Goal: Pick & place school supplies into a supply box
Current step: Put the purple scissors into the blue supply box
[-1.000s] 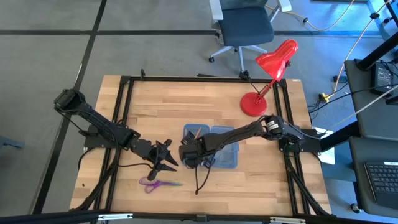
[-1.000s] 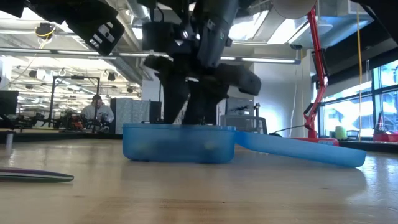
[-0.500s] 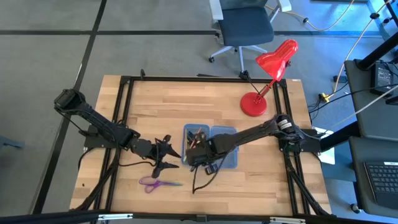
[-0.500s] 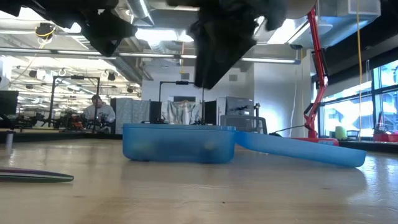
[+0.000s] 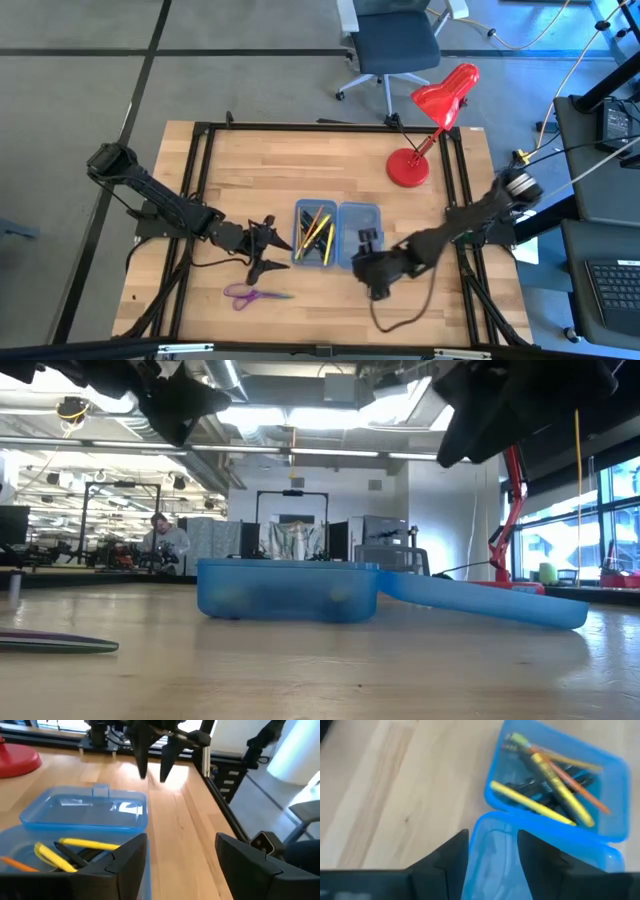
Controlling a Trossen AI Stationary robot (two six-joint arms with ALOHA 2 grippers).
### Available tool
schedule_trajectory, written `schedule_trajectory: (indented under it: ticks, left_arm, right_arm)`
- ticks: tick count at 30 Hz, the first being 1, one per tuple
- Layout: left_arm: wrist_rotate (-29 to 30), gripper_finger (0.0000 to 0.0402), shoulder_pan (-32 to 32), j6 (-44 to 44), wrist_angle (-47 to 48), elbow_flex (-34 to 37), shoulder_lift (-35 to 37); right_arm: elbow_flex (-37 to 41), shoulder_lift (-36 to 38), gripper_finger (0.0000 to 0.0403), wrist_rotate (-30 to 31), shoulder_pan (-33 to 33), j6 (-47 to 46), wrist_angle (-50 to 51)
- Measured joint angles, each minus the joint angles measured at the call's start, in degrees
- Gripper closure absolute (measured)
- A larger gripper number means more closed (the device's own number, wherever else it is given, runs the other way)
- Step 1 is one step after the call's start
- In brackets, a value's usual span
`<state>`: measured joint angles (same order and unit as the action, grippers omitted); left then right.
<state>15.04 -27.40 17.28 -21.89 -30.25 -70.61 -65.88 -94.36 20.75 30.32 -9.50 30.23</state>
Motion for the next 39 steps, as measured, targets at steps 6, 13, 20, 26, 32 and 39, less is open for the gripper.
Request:
schedule_trajectory:
  ticks: [6, 13, 20, 26, 32, 39]
  left_arm:
    - [3.6, 0.0182, -5.1, 1.2, 19.0, -10.0, -0.6]
    - [7.4, 0.019, -13.7, 21.2, 52.6, -24.4, -8.6]
    - [-3.4, 0.0199, -17.7, 39.5, 59.9, -26.5, -19.2]
    - [-13.4, 0.021, -19.2, 47.5, 61.1, -26.5, -24.8]
    - [-13.5, 0.0224, -19.9, 49.5, 62.1, -26.5, -27.4]
    - [-14.5, 0.0236, -19.9, 49.0, 62.6, -26.8, -30.9]
  right_arm:
    - [8.8, 8.1, 0.0231, 8.8, 3.2, -6.5, -4.0]
    - [14.1, 11.7, 0.0231, 13.4, 3.9, -11.8, -7.3]
    - [15.6, 11.1, 0.0231, 13.7, 3.3, -9.6, -11.3]
    - [15.6, 11.1, 0.0231, 14.0, 3.2, -9.5, -11.9]
    - [15.6, 11.1, 0.0231, 14.1, 3.2, -9.5, -12.0]
    - [15.6, 11.1, 0.0231, 14.1, 3.2, -9.5, -12.1]
